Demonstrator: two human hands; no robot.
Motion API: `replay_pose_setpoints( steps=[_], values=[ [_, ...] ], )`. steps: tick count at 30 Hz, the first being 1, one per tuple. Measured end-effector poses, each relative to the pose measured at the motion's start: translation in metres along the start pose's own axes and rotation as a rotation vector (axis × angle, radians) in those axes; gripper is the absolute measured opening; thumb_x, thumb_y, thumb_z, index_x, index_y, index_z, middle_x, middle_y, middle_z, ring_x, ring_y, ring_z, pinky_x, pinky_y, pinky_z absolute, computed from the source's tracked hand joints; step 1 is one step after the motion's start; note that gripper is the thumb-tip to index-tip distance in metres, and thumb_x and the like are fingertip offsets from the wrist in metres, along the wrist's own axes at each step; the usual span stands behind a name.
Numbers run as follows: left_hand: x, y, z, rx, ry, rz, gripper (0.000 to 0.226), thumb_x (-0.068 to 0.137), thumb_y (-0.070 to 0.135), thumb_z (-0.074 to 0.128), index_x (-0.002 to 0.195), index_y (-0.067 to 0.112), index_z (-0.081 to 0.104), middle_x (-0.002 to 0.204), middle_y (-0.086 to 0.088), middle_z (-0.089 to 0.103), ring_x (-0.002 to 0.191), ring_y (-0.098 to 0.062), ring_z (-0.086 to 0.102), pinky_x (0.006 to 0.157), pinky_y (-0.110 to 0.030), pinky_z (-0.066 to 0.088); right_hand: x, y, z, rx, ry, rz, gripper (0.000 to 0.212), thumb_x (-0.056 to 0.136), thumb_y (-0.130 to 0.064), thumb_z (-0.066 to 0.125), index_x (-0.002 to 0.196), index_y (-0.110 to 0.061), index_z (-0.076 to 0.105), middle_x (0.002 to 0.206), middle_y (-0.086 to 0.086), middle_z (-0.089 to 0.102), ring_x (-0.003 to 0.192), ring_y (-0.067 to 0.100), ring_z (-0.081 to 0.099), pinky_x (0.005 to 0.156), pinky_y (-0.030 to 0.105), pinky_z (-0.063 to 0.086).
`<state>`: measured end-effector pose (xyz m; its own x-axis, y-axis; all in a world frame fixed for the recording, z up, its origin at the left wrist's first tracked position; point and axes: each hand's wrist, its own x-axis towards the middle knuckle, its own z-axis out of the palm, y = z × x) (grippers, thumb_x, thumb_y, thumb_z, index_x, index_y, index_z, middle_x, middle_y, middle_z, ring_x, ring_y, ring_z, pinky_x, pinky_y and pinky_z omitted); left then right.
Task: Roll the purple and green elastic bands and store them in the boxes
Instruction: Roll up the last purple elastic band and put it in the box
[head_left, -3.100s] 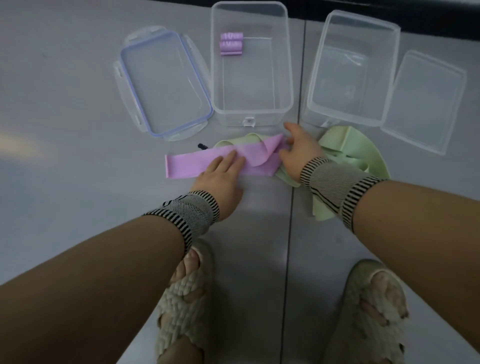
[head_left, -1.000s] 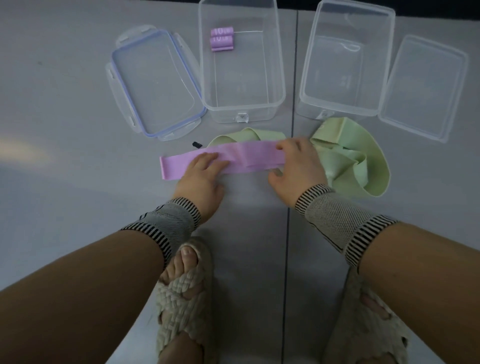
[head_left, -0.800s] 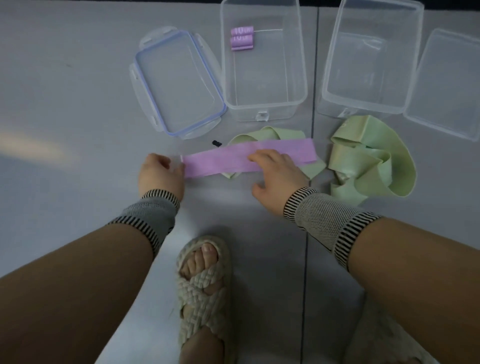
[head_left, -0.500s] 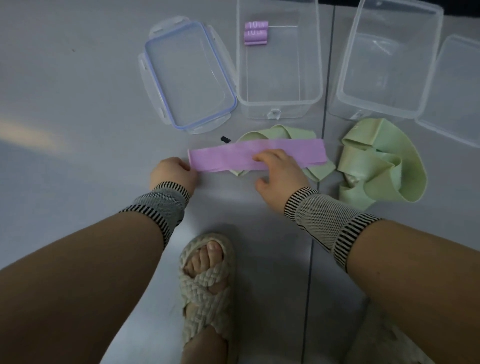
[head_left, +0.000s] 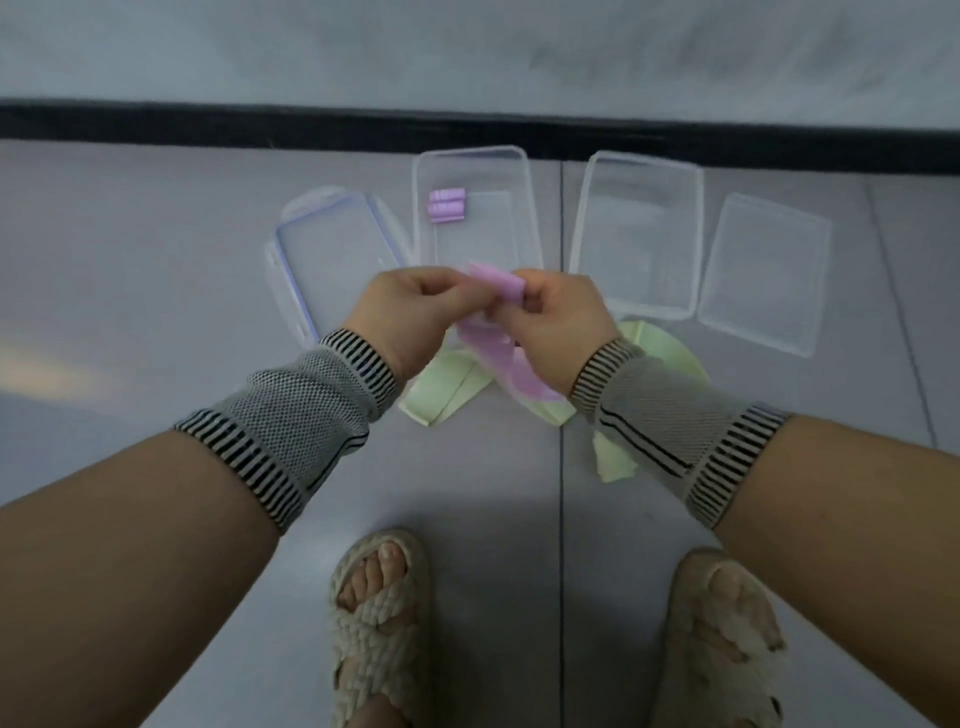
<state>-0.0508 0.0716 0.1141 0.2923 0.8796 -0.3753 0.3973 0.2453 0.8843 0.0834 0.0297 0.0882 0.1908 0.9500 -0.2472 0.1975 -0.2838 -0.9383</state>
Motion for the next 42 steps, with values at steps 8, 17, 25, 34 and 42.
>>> replay_pose_setpoints(
  steps=[8, 17, 25, 34, 42],
  values=[
    [-0.018, 0.102, -0.004, -0.030, 0.061, 0.113, 0.016, 0.086, 0.025, 0.062, 0.077, 0.035, 0.071, 0.093, 0.015, 0.068, 0.093, 0.000, 0.057, 0.094, -0.030, 0.044, -0.021, -0.102, -0.100, 0.543, 0.050, 0.271, 0.012, 0.091, -0.003, 0.045, 0.090, -0.008, 0.056, 0.073, 0.010, 0.063, 0.062, 0.021, 0.065, 0.061, 0.032, 0.054],
    [-0.131, 0.191, 0.008, -0.041, 0.164, 0.316, 0.021, 0.084, 0.018, 0.067, 0.105, 0.017, 0.066, 0.088, 0.008, 0.066, 0.082, -0.002, 0.061, 0.074, -0.006, 0.046, -0.121, -0.196, -0.123, 0.477, 0.042, 0.131, 0.010, 0.091, 0.001, 0.050, 0.093, -0.005, 0.058, 0.090, 0.016, 0.056, 0.079, 0.027, 0.057, 0.073, 0.041, 0.053],
    [-0.217, 0.231, -0.002, -0.128, 0.081, 0.320, 0.007, 0.081, 0.012, 0.069, 0.087, 0.015, 0.068, 0.079, 0.002, 0.068, 0.061, 0.004, 0.063, 0.055, -0.007, 0.043, -0.212, -0.240, -0.129, 0.290, 0.012, -0.025, 0.021, 0.087, 0.009, 0.049, 0.099, -0.002, 0.064, 0.082, 0.013, 0.062, 0.071, 0.020, 0.059, 0.067, 0.029, 0.053],
    [-0.266, 0.228, 0.005, -0.171, 0.036, 0.342, 0.011, 0.083, 0.011, 0.066, 0.075, 0.017, 0.065, 0.065, 0.005, 0.063, 0.058, -0.006, 0.055, 0.059, -0.022, 0.043, -0.262, -0.256, -0.131, 0.297, 0.022, -0.096, 0.013, 0.087, 0.001, 0.056, 0.085, -0.009, 0.064, 0.080, 0.010, 0.063, 0.072, 0.020, 0.060, 0.071, 0.031, 0.053],
    [-0.262, 0.197, 0.012, -0.189, 0.043, 0.322, 0.020, 0.090, 0.014, 0.058, 0.070, 0.017, 0.061, 0.058, 0.007, 0.056, 0.055, -0.006, 0.049, 0.062, -0.024, 0.042, -0.253, -0.230, -0.110, 0.378, 0.169, -0.086, 0.014, 0.086, -0.004, 0.061, 0.076, -0.011, 0.067, 0.075, 0.008, 0.066, 0.071, 0.022, 0.061, 0.073, 0.038, 0.052]
  ],
)
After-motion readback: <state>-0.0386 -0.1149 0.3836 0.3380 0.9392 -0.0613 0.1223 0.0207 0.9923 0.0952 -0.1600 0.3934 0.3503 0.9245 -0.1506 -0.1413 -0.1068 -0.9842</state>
